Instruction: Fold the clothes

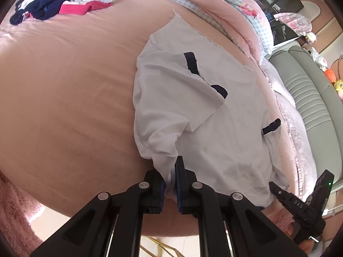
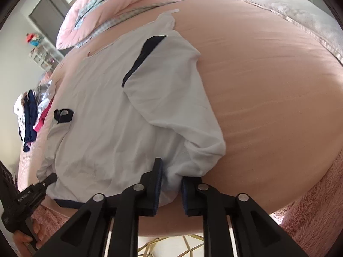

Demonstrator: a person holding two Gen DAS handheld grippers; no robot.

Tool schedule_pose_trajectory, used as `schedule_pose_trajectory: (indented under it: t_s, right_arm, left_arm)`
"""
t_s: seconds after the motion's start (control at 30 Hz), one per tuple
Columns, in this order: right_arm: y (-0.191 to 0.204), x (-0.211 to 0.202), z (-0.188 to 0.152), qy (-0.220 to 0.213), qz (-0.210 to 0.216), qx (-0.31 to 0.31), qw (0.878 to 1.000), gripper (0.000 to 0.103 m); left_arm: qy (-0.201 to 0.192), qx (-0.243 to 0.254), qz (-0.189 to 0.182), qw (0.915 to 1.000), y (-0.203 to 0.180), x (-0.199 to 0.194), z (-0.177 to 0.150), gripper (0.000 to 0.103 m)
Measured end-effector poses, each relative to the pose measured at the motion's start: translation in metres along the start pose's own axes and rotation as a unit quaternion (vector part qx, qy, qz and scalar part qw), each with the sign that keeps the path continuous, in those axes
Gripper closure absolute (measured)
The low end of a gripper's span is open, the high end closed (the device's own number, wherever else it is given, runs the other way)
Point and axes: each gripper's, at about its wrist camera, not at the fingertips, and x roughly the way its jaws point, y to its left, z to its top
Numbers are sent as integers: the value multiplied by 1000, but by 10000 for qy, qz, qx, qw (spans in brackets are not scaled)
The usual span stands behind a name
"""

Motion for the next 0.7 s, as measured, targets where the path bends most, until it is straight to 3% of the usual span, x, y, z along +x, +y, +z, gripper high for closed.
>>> schedule_pose_trajectory:
  t_s: [0.07,0.1,0.33,0.5,0.7]
  right_arm:
    - [4,-3,-1,-24,70,-100,9999,89]
    - [7,-4,-2,-37,104,-150,9998,100]
    - [16,-15,-13,71,53,-412,9991,101]
    - [-5,-14,-15,276,348,66,9990,101]
    - [-13,0,-13,368,527,359,9973,97]
  left_arm:
    - [-14,-16,-35,10000,0,-2,0,99]
    - [-36,-48,-29,10000,-1,-4,1,99]
    - [-150,-288,8,9995,2,-21,-1,99]
    - [-11,-608,-258,9978,16,-19,-1,99]
    - [66,-540,-238,9982,11,-12,1,95]
